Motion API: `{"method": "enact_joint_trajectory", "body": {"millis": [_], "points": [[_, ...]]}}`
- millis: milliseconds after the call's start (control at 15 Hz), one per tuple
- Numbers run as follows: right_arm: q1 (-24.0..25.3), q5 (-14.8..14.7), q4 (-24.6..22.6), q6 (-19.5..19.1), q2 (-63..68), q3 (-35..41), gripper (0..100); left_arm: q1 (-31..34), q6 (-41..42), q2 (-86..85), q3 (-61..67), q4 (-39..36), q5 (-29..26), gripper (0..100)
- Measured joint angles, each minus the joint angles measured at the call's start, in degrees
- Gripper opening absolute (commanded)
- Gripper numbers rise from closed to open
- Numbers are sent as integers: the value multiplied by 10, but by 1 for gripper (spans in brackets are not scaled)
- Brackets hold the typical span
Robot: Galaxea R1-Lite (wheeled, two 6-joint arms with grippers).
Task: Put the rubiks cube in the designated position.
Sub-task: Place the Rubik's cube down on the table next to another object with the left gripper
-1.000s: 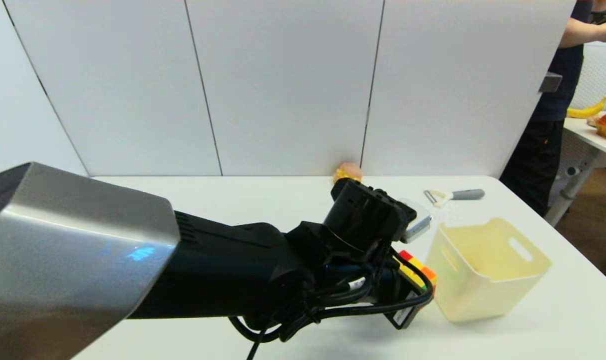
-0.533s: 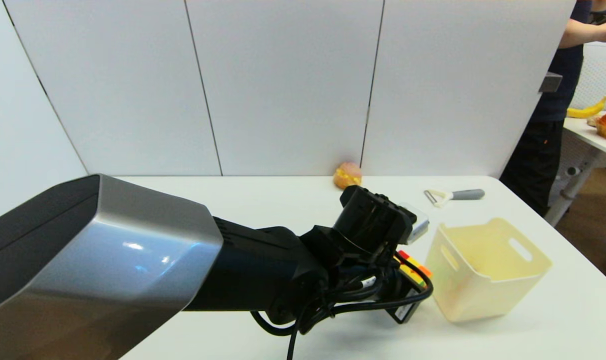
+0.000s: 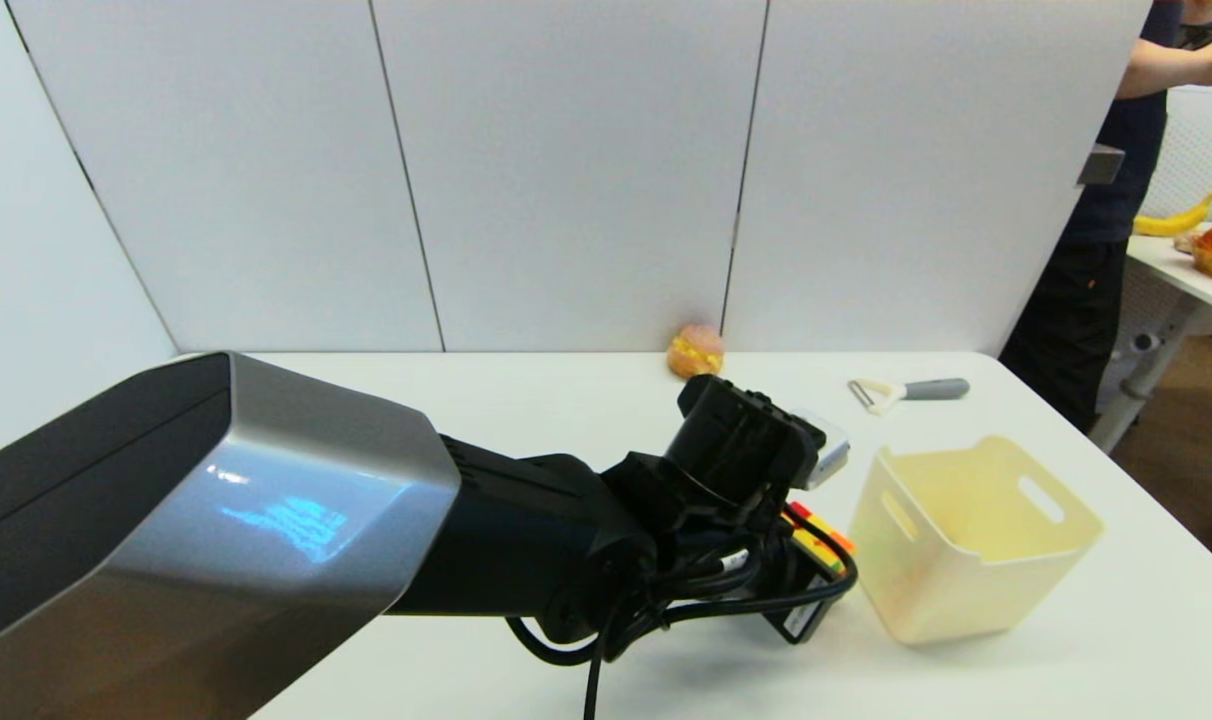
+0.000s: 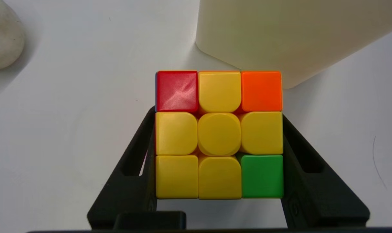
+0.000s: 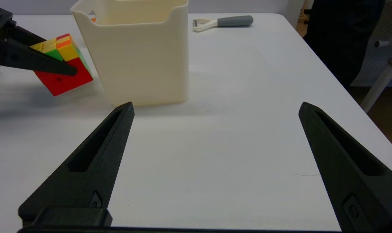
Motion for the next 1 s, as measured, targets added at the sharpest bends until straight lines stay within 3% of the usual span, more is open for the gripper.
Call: {"method": "enact_joint_trajectory", "body": {"millis": [733, 800, 1000], "points": [[0, 0, 0, 0, 0, 0, 100, 2, 0, 6, -16, 0, 0, 0], [0, 0, 0, 0, 0, 0, 100, 2, 0, 6, -16, 0, 0, 100], [0, 0, 0, 0, 0, 0, 100, 2, 1, 7, -14, 0, 0, 100]]}}
